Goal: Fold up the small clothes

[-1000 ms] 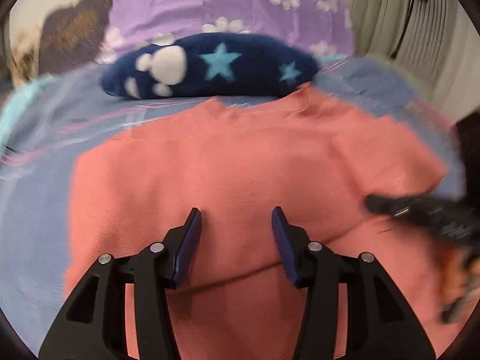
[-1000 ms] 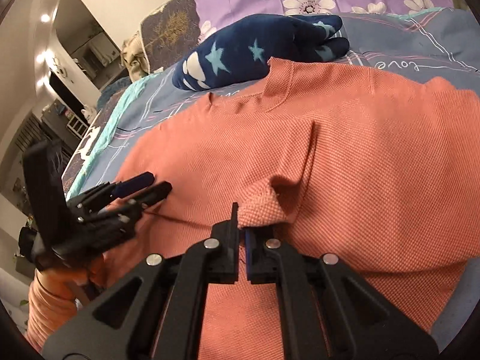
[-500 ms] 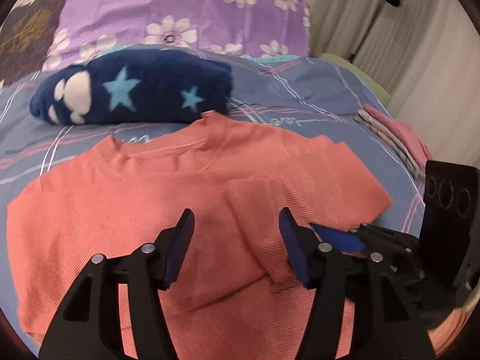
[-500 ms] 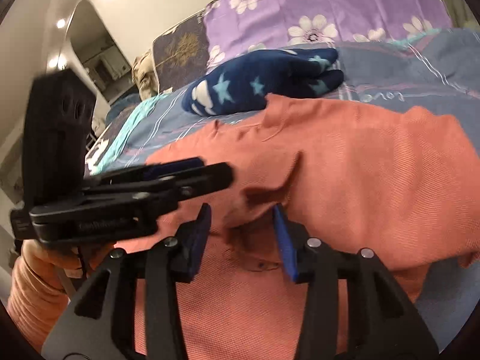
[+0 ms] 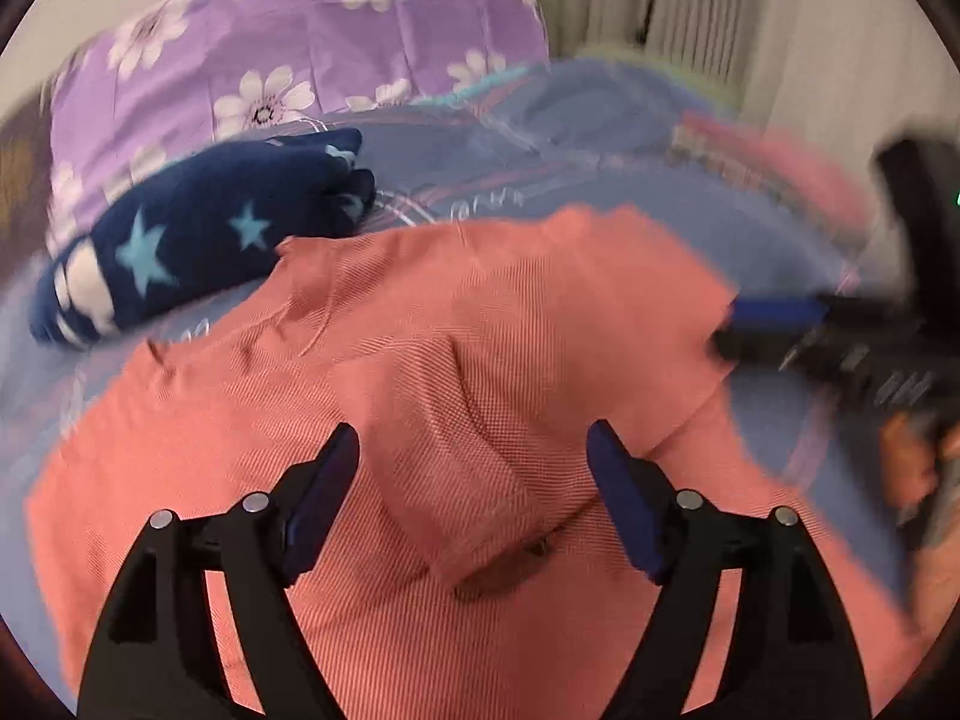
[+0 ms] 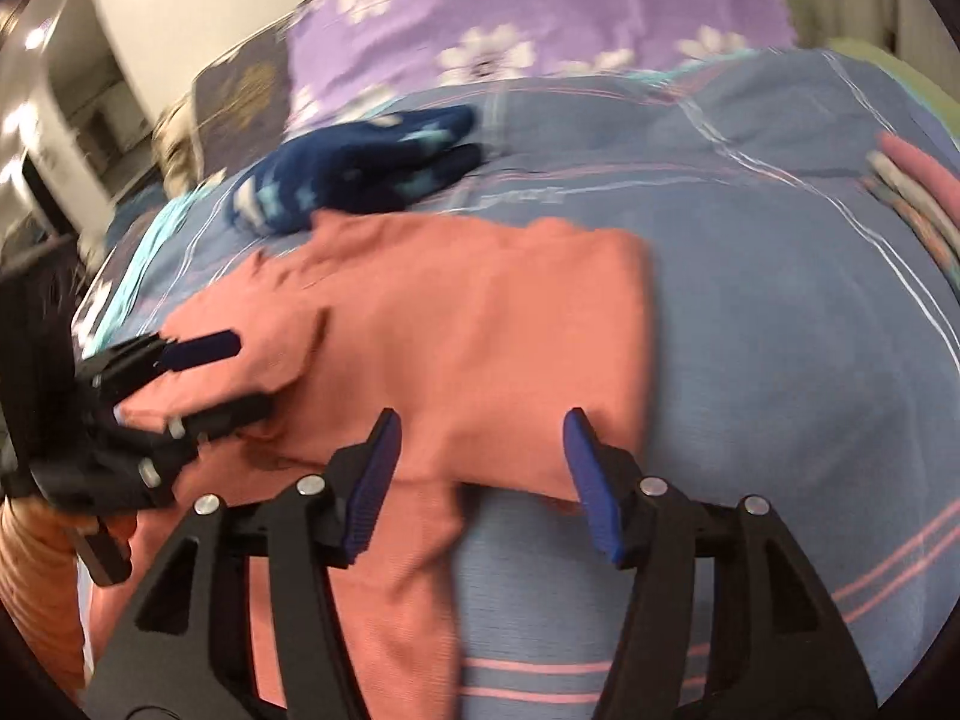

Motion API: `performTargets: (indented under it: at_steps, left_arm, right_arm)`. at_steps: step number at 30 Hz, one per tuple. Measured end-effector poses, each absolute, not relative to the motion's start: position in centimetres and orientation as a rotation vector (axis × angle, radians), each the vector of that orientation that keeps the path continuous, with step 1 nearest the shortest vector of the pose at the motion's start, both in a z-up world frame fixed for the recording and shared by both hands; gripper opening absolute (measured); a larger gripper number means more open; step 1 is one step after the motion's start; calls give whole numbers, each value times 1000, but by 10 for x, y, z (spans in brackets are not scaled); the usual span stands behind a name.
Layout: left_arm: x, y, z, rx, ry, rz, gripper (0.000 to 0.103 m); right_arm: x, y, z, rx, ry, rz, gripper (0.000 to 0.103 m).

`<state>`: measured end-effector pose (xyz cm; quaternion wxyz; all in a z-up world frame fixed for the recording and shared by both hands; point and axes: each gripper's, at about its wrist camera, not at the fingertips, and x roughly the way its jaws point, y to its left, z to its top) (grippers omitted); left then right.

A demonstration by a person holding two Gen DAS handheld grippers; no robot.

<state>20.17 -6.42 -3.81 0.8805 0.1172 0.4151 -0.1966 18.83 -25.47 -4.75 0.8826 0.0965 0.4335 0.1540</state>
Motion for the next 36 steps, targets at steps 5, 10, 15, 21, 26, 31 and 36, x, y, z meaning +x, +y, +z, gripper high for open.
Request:
performTargets:
  at_steps: [5, 10, 15, 21, 26, 31, 36]
  left_arm:
    - [215, -80, -48, 363, 894, -313, 37]
    - [217, -34, -13, 272, 834, -219, 7]
    - [216, 11, -7, 81, 866, -275, 18]
    - [214, 12, -45, 48, 955, -258, 58]
    - [214, 8, -53, 36, 944, -260, 61]
    - [213, -8, -49, 95, 915, -300, 5]
    - [202, -4, 13, 130, 767, -283, 5]
  right_arm:
    - [191, -266, -53, 259, 918, 303, 58]
    - [187, -264, -47, 246, 895, 306, 63]
    - [189, -260, -48, 237, 902, 297, 65]
    - [188, -256, -49, 215, 903, 291, 67]
    - [189, -257, -50, 215, 907, 290, 67]
    - [189, -258, -50, 217, 901, 286, 67]
    - [187, -264, -44, 231, 858, 275, 67]
